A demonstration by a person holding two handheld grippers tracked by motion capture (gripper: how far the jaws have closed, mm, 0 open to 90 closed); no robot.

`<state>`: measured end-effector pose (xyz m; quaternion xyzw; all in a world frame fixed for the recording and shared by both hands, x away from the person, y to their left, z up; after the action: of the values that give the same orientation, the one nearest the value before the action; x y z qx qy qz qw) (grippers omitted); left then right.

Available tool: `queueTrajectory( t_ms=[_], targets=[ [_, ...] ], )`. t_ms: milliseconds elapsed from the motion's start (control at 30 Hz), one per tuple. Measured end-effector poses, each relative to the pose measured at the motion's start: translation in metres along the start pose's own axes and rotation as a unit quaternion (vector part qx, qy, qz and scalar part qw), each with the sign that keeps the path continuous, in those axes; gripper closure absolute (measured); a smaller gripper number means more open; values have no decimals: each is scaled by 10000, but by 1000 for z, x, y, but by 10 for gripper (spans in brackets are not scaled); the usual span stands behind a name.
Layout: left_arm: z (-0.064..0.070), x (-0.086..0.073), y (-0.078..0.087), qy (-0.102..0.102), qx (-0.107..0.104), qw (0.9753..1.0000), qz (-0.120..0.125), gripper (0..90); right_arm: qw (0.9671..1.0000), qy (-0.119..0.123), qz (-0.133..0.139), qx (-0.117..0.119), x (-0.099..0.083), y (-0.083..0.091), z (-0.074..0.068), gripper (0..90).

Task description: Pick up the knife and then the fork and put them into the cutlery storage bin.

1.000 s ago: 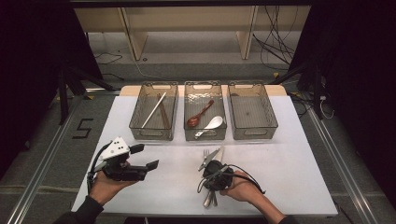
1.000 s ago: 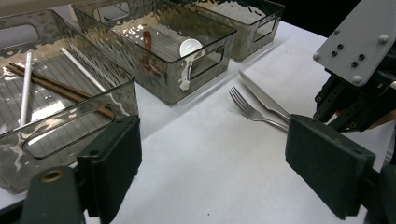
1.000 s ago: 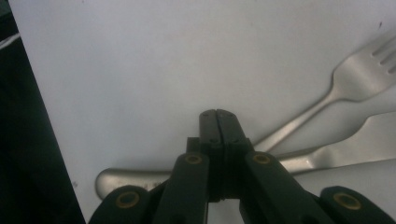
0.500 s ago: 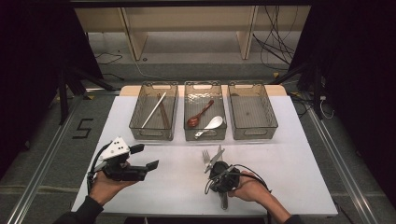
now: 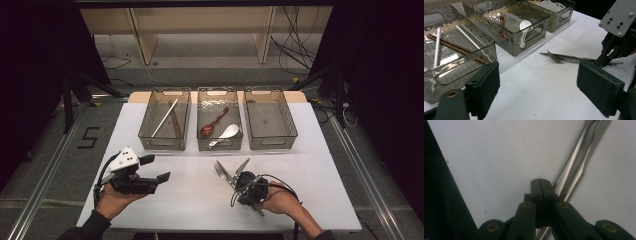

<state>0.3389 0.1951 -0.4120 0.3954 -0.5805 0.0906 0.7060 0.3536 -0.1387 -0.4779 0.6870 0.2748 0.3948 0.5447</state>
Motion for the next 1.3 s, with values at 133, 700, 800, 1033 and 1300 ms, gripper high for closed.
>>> queueTrajectory(
  t_ms=[133,700,800,1033,1300],
  targets=[
    [0,0,0,-7,3,10000,-8,182,10000,34,-23,-31,-3,1,3,900],
    [0,0,0,-6,5,10000,8,182,9992,-245,-162,-261,-15,7,20,900],
    [0,0,0,2,5,10000,12,182,9988,-327,-163,-328,-17,8,22,900],
    [0,0,-1,-24,-8,10000,-18,183,9976,-557,327,-244,-17,23,30,900],
    [0,0,-1,3,-10,10000,12,182,9921,-972,524,-591,-14,30,42,576]
  ],
)
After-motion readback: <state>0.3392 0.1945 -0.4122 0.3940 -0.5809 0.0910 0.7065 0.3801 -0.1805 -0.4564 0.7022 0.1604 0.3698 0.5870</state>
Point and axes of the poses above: each handheld gripper's, and its own axes: y roughly backward along the jaws, x roughly out of its top, z roughly to its right, the point moved 2 cm from there along -y, roughly forward along the jaws, and after that the axes turned 5 degrees about -y, right-handed, at the moved point
